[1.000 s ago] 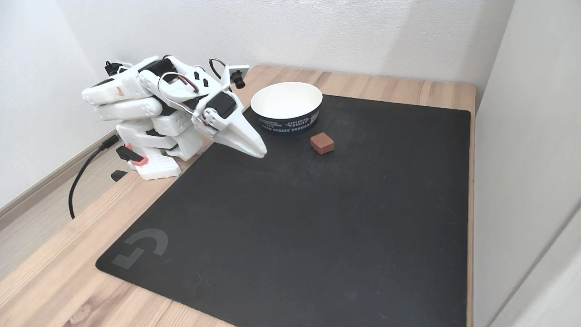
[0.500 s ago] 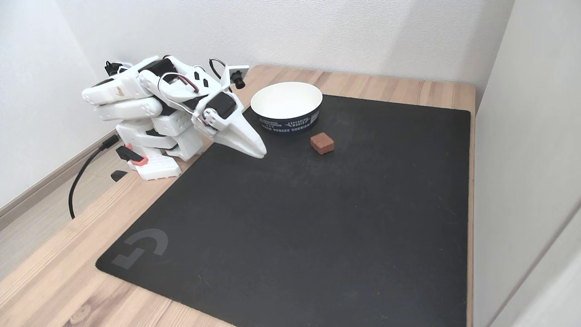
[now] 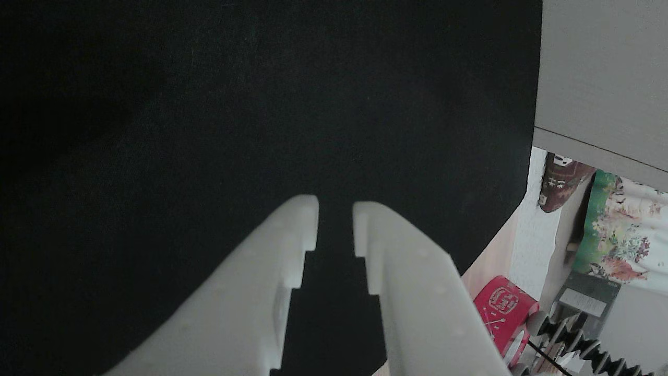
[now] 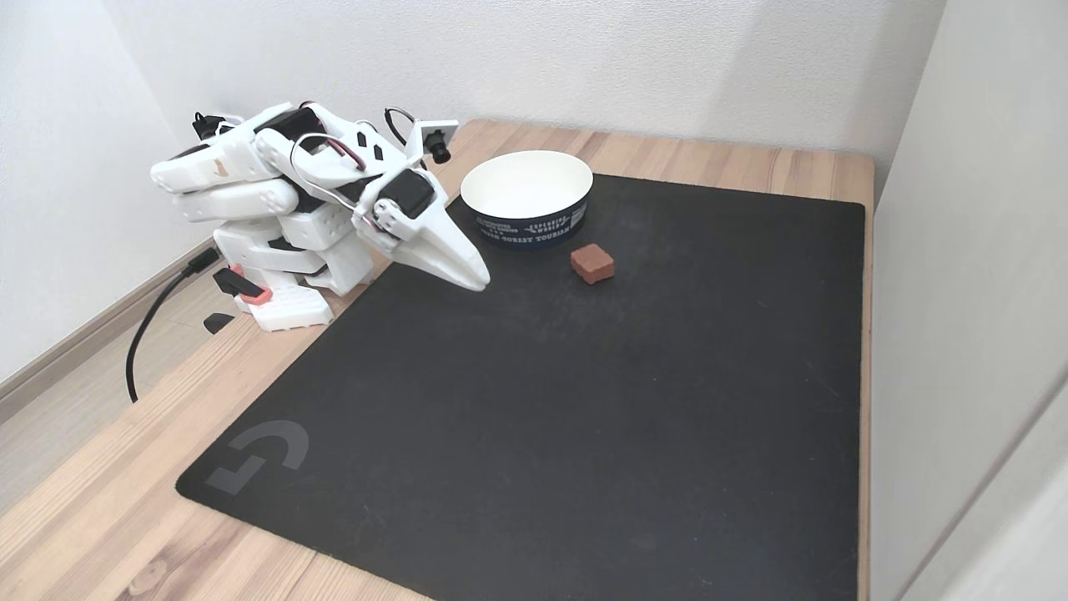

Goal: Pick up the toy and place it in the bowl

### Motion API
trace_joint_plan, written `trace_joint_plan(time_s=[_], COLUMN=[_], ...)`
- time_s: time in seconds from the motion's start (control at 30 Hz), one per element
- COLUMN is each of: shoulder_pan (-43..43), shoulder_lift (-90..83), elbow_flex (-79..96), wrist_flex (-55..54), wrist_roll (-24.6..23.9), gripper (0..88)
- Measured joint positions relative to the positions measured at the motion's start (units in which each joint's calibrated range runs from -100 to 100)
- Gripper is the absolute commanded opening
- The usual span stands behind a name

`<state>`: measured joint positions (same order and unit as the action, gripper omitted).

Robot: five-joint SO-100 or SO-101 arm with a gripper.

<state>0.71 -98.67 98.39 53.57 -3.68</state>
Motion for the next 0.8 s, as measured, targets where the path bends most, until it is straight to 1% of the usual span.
trace_joint_plan(time_s=[0.17,0.37,0.53,0.57,0.8], shoulder_pan=[0.00,0.00,-2.66,-2.83,-5.66], shoulder_lift=[7.74,25.81,39.63,45.05,58.87], elbow_flex=[-5.76,-22.11,-35.52,-40.53,-54.04], wrist_flex=[0.00,0.00,0.00,0.00,0.00], wrist_roll=[0.00,0.00,0.00,0.00,-0.05], gripper=[2.4,2.3,2.3,2.3,2.3])
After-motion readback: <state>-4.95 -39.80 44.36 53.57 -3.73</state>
